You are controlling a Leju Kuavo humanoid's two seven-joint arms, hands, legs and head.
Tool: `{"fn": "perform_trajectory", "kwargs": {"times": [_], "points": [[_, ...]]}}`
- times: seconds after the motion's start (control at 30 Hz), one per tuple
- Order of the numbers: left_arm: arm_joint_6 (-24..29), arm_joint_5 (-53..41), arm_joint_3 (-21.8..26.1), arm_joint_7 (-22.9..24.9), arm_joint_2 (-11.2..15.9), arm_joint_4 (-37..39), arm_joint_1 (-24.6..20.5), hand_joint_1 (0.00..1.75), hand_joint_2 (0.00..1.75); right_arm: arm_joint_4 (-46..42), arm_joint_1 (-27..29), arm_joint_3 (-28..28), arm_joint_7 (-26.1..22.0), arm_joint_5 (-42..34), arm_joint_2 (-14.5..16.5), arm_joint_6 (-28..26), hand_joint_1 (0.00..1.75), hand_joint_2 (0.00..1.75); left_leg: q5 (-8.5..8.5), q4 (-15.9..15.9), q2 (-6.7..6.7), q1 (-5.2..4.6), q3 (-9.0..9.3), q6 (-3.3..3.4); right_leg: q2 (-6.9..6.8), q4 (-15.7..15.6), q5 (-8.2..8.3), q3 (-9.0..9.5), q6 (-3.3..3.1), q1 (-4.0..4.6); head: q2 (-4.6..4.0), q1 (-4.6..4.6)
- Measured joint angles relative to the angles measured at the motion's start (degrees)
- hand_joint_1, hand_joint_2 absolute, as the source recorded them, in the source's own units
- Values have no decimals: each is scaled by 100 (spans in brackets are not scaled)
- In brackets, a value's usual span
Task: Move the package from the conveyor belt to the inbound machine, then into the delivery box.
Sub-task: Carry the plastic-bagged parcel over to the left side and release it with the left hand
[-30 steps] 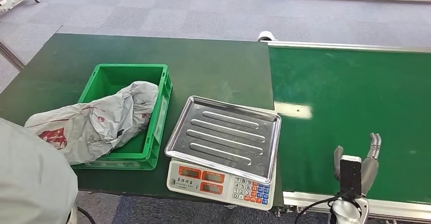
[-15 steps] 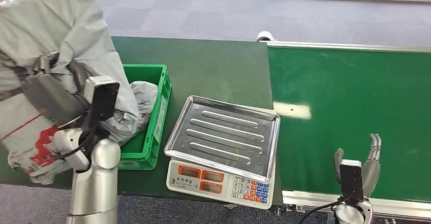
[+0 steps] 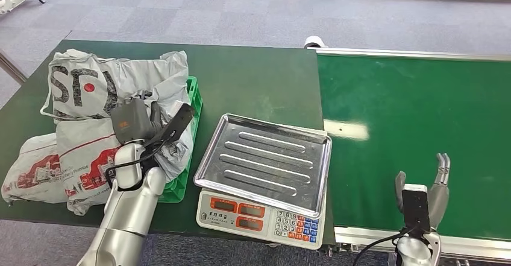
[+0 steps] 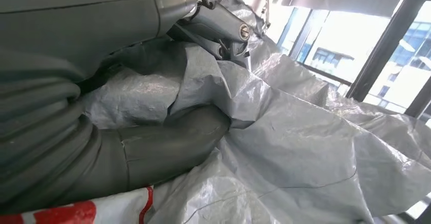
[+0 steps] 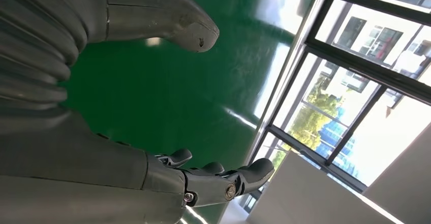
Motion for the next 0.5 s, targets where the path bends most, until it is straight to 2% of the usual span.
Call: {"fn": "perform_trajectory", "kwargs": {"times": [0.03,0.13,0.17,0.23,0.37,0.5], "points": [[-26,-10,-4,21,32,97,-22,161,175,11,-6,0,0,10,1,3,0,175,0,0,0,0,0,0,0,0,0,0,0,0,0,0],[-54,15,-5,37,102,365,-87,32,175,44,-21,0,0,33,2,15,0,175,0,0,0,0,0,0,-1,0,0,0,0,0,0,0],[-46,43,-5,31,121,467,-122,1,175,56,-31,0,0,37,4,19,0,175,1,0,0,0,0,0,-1,0,0,1,0,0,0,1],[43,114,-4,20,155,684,-199,0,175,80,-60,1,0,44,9,31,0,175,1,0,-1,0,0,0,-1,1,0,2,0,0,0,0],[547,233,-1,-18,191,1035,-320,0,0,125,-118,2,0,64,25,55,0,175,2,0,-2,0,1,-1,-2,1,1,3,0,0,0,1],[1278,496,178,-519,162,1044,-304,0,0,161,-133,2,-1,105,67,32,0,175,1,0,-2,1,1,-1,-1,2,1,3,0,1,0,0]]}}
